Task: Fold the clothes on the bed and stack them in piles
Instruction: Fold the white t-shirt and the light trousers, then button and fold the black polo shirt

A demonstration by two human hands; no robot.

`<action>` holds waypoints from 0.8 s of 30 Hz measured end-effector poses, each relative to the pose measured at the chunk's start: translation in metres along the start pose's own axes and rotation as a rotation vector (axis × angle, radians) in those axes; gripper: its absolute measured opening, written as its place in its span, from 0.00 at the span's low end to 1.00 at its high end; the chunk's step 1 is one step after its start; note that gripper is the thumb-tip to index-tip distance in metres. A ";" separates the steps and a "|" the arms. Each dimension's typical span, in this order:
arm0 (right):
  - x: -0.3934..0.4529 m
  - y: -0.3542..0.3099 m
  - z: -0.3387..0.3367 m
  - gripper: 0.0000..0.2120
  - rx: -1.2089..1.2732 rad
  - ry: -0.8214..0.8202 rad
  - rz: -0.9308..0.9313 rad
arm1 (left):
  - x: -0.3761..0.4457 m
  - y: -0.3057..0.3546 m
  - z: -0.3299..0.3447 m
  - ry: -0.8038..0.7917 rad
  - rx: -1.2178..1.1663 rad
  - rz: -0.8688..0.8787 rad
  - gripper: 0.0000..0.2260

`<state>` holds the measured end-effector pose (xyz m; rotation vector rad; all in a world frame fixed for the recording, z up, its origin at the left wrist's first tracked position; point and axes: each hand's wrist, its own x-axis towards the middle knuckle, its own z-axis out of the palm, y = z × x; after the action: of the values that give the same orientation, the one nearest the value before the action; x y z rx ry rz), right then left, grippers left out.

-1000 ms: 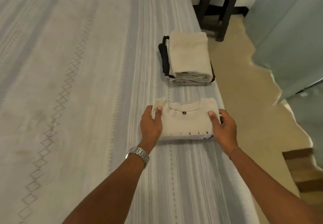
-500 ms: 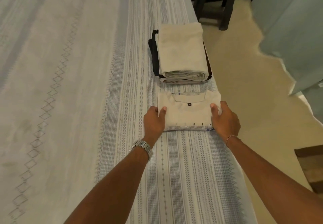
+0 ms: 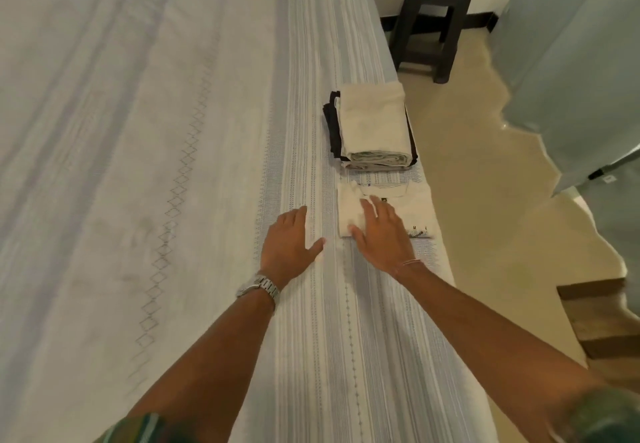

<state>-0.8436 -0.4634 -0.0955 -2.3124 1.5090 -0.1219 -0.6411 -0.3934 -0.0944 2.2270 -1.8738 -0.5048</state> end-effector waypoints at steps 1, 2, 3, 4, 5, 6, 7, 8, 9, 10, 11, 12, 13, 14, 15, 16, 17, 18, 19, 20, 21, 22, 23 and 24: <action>-0.005 -0.015 -0.004 0.29 0.000 -0.022 -0.016 | -0.008 -0.004 -0.009 -0.009 0.044 0.021 0.37; -0.011 -0.031 -0.009 0.29 -0.001 -0.037 -0.041 | -0.019 -0.009 -0.021 -0.016 0.082 0.041 0.38; -0.022 -0.053 -0.018 0.29 -0.008 -0.052 -0.070 | -0.037 -0.015 -0.041 -0.016 0.104 0.056 0.38; -0.028 -0.068 -0.022 0.29 -0.016 -0.059 -0.098 | -0.050 -0.019 -0.053 -0.013 0.134 0.078 0.38; -0.034 -0.086 -0.026 0.29 -0.027 -0.070 -0.120 | -0.066 -0.027 -0.067 -0.009 0.161 0.096 0.38; -0.036 -0.097 -0.029 0.30 -0.040 -0.077 -0.138 | -0.076 -0.033 -0.076 -0.006 0.183 0.114 0.37; -0.044 -0.116 -0.030 0.30 -0.049 -0.092 -0.154 | -0.095 -0.045 -0.088 -0.007 0.200 0.111 0.36; -0.051 -0.136 -0.031 0.30 -0.052 -0.104 -0.169 | -0.111 -0.057 -0.100 -0.011 0.222 0.096 0.36; -0.059 -0.156 -0.031 0.30 -0.056 -0.117 -0.186 | -0.128 -0.071 -0.111 -0.015 0.226 0.076 0.37; -0.066 -0.176 -0.031 0.30 -0.061 -0.118 -0.202 | -0.141 -0.083 -0.120 -0.013 0.239 0.066 0.37; -0.072 -0.200 -0.031 0.29 -0.067 -0.113 -0.225 | -0.155 -0.099 -0.134 -0.012 0.246 0.058 0.37; -0.078 -0.223 -0.031 0.29 -0.073 -0.114 -0.242 | -0.169 -0.113 -0.145 -0.008 0.252 0.049 0.37; -0.083 -0.245 -0.029 0.29 -0.077 -0.117 -0.258 | -0.183 -0.128 -0.156 -0.006 0.254 0.043 0.37; -0.089 -0.267 -0.028 0.28 -0.080 -0.114 -0.272 | -0.196 -0.145 -0.166 -0.001 0.268 0.044 0.37; -0.098 -0.292 -0.023 0.28 -0.088 -0.115 -0.273 | -0.212 -0.164 -0.178 0.003 0.275 0.041 0.37; -0.104 -0.312 -0.020 0.29 -0.108 -0.119 -0.275 | -0.225 -0.179 -0.187 0.012 0.279 0.041 0.36; -0.111 -0.332 -0.015 0.29 -0.126 -0.125 -0.279 | -0.238 -0.194 -0.197 0.010 0.280 0.034 0.36; -0.118 -0.354 -0.010 0.29 -0.133 -0.132 -0.275 | -0.251 -0.209 -0.208 0.009 0.282 0.034 0.36; -0.120 -0.365 -0.005 0.29 -0.138 -0.141 -0.267 | -0.258 -0.218 -0.215 0.009 0.281 0.035 0.36; -0.124 -0.385 0.000 0.29 -0.147 -0.139 -0.274 | -0.269 -0.233 -0.225 0.014 0.285 0.029 0.35; -0.128 -0.407 0.005 0.29 -0.148 -0.142 -0.280 | -0.282 -0.250 -0.237 0.012 0.294 0.017 0.35; -0.131 -0.427 0.008 0.29 -0.138 -0.145 -0.284 | -0.293 -0.264 -0.247 0.003 0.301 0.004 0.35; -0.134 -0.446 0.011 0.29 -0.127 -0.146 -0.294 | -0.304 -0.279 -0.256 0.000 0.309 -0.011 0.35; -0.139 -0.471 0.014 0.29 -0.127 -0.152 -0.310 | -0.318 -0.297 -0.268 0.000 0.314 -0.030 0.35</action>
<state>-0.4907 -0.1677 0.0771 -2.5779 1.1077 0.0694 -0.3148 -0.0470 0.0912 2.4472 -2.0439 -0.2259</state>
